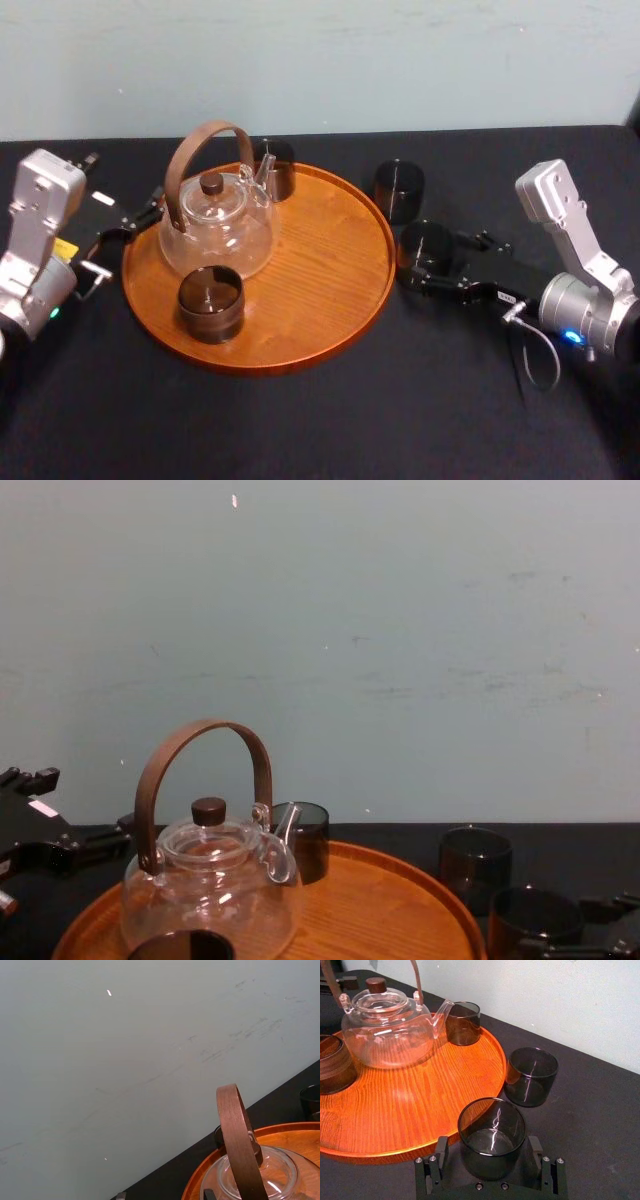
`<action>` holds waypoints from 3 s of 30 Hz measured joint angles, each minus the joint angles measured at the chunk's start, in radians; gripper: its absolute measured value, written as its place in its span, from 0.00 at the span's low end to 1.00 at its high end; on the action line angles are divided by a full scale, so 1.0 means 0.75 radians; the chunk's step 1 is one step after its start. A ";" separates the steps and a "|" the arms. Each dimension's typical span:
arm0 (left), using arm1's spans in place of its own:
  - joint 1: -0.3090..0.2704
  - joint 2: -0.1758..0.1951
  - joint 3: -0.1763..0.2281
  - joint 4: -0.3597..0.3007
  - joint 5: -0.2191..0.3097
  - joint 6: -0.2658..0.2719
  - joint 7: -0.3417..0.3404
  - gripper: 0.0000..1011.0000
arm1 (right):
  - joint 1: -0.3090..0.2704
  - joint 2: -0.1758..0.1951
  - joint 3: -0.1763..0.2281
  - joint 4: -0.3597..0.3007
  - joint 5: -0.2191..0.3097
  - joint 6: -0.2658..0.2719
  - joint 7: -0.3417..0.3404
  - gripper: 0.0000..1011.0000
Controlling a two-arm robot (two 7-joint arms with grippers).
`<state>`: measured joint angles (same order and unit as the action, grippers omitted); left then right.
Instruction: Pick up the glass from the table and place it on the tray.
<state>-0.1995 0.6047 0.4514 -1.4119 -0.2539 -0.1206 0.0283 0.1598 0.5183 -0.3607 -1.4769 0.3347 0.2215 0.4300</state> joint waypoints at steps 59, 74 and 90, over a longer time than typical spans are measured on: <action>0.000 0.000 0.000 0.000 0.000 0.000 0.000 0.99 | 0.141 -0.072 -0.057 0.165 0.019 0.011 0.016 0.99; 0.000 0.000 0.000 0.000 0.000 0.000 0.000 0.99 | 0.141 -0.070 -0.056 0.164 0.020 0.012 0.018 0.89; 0.000 0.000 0.000 0.000 0.000 0.000 0.000 0.99 | 0.132 -0.064 -0.042 0.155 0.039 0.011 0.030 0.89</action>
<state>-0.1995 0.6047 0.4514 -1.4120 -0.2539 -0.1205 0.0283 0.2588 0.4700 -0.3923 -1.3604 0.3640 0.2297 0.4529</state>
